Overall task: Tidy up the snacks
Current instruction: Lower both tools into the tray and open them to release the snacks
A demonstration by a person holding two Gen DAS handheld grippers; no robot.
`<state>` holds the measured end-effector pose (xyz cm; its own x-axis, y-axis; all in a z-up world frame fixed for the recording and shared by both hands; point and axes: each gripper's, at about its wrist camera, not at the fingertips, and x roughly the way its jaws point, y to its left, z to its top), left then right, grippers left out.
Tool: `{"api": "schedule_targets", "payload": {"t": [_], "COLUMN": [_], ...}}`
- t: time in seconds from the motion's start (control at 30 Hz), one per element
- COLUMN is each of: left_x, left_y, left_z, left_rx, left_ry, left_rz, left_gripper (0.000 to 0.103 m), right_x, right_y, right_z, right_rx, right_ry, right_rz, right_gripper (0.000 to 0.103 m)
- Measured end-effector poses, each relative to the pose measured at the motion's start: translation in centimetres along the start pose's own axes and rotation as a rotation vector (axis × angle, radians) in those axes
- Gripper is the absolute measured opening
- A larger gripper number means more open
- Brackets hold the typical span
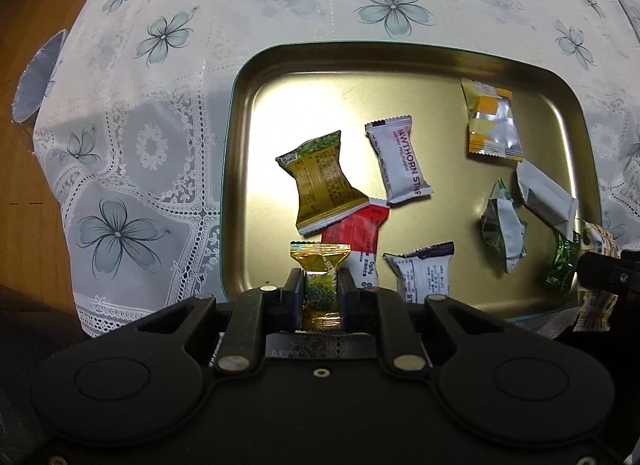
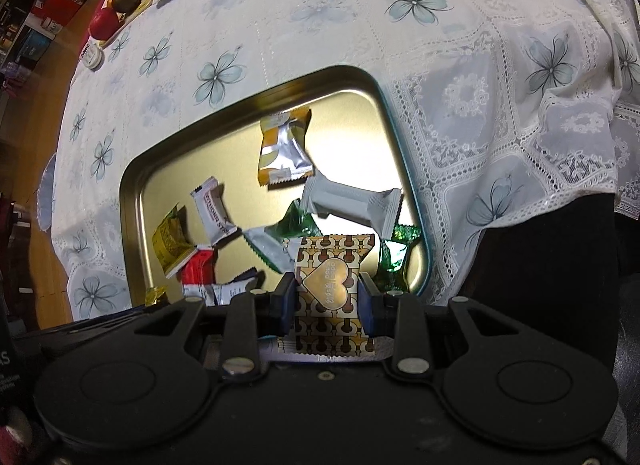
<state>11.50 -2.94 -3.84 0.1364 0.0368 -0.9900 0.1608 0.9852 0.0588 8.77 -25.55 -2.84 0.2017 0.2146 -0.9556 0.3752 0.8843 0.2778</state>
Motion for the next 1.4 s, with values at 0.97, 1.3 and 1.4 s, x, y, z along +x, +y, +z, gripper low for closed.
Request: {"api": "schedule_targets", "payload": {"t": [0.97,1.3,1.4], "left_x": [1.4,0.7,0.3], "left_y": [0.4,0.1,-0.2], "left_z": [9.0,8.7,7.8], "left_rx": [-0.014,-0.022,-0.016], "left_ry": [0.077,0.069,0.058], "left_rz": [-0.012,-0.038,-0.029], "left_gripper": [0.030,0.035,0.035], "right_x": [0.7,-0.6,-0.6], "right_y": [3.0,4.0,3.9], "right_z": [7.2,8.6,7.9], "right_rx": [0.002,-0.021,-0.030], "right_ry": [-0.024,-0.107,-0.094], "right_rz": [-0.013,-0.013,-0.019], "right_gripper": [0.034,0.038,0.038]}}
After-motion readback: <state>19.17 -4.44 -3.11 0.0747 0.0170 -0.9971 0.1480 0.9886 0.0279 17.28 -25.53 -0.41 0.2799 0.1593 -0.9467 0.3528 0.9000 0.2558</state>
